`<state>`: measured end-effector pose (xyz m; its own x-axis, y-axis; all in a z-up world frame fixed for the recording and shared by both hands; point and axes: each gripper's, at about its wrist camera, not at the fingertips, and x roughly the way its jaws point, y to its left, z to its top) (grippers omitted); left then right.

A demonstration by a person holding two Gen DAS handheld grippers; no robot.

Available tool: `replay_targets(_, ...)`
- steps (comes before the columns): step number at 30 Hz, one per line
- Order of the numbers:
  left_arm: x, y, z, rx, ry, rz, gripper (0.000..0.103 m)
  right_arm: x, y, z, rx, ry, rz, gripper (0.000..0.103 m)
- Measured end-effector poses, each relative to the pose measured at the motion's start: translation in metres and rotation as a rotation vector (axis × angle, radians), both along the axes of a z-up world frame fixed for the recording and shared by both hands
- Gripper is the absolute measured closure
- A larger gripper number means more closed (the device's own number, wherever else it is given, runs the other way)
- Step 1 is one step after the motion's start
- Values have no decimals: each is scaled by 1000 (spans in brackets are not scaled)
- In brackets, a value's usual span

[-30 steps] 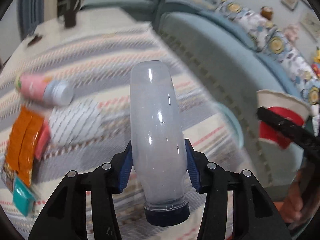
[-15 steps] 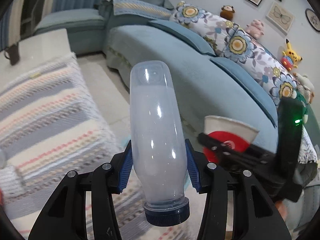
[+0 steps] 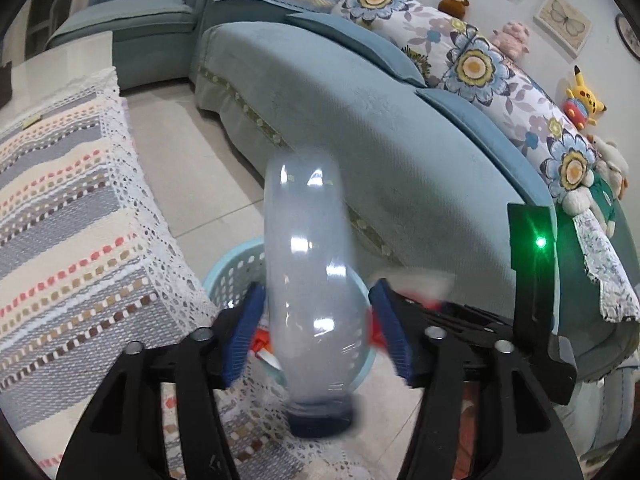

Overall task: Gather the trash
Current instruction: 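Carry the paper cup and bottle to the blue basket and release them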

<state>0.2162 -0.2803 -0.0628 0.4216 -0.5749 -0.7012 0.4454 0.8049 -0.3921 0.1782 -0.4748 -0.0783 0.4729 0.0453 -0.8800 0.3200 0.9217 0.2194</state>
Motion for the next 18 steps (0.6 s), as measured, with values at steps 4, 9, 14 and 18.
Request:
replay_targets(4, -3, 8, 4, -1, -16, 15, 41, -4, -2, 2, -9, -11, -19, 52)
replay_targets(9, -10, 26, 10, -16, -31, 38, 41, -7, -2, 5, -9, -33, -9, 52)
replay_targets(14, -23, 50, 19, -18, -48, 70, 41, -11, 13, 22, -38, -87, 35, 52)
replay_targets(18, -40, 84, 39, -24, -85, 118, 41, -21, 43, 59, -61, -198, 112, 54)
